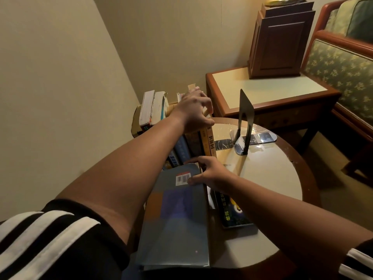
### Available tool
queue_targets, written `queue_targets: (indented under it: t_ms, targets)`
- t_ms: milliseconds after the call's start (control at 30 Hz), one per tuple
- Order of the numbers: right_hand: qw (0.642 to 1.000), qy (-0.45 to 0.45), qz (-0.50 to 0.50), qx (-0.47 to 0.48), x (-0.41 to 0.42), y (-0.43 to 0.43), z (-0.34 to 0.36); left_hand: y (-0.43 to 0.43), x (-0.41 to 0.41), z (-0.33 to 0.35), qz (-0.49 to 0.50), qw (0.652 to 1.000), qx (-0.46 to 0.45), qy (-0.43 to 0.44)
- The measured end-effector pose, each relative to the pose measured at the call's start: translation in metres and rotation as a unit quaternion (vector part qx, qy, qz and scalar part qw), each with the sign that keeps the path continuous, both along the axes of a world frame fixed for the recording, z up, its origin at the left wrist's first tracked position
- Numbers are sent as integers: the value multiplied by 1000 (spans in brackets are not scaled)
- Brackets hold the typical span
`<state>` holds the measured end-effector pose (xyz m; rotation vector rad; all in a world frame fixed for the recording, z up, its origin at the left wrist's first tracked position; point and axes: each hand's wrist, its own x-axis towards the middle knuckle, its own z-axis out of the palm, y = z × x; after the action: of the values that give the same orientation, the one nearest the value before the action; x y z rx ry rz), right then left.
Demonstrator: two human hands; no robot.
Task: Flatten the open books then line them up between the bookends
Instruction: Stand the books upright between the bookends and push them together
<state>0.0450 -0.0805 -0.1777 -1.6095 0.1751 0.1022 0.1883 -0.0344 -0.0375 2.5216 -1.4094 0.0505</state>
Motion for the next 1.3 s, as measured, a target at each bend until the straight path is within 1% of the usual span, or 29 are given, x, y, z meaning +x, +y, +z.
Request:
queue_targets:
  t_ms: [200, 400, 633, 767, 933, 1033, 1067, 1133, 1167, 1233, 1300]
  targets:
    - [999, -4, -47, -2, -36, -33, 26, 3, -6, -1, 3, 1000, -20, 2]
    - [993, -33, -110, 10, -88, -99, 52, 0, 0, -1, -10, 1000, -20, 8]
    - [984, 15, -170, -48, -131, -179, 45, -2, 1, -3, -6, 999, -33, 9]
    - [973, 59, -210, -72, -143, -202, 40, -1, 3, -3, -10, 999, -39, 21]
    - [959, 105, -241, -106, -135, -217, 26, 1, 2, -3, -12, 999, -45, 19]
    - [949, 140, -226, -168, -124, -213, 21, 3, -1, -2, -6, 999, -43, 21]
    - [942, 151, -213, -209, -121, -212, 19, 3, -2, -2, -5, 999, -43, 22]
    - [914, 151, -188, -326, -120, -210, 19, 3, -3, -1, -7, 999, -38, 23]
    - [896, 133, -187, -380, -122, -207, 20, 3, -2, -1, -9, 999, -36, 23]
    - [871, 65, -193, -447, -129, -195, 24, 2, -1, -1, -11, 999, -39, 24]
    - [868, -17, -150, -474, -142, -168, 29, 2, -1, 0, -10, 999, -44, 26]
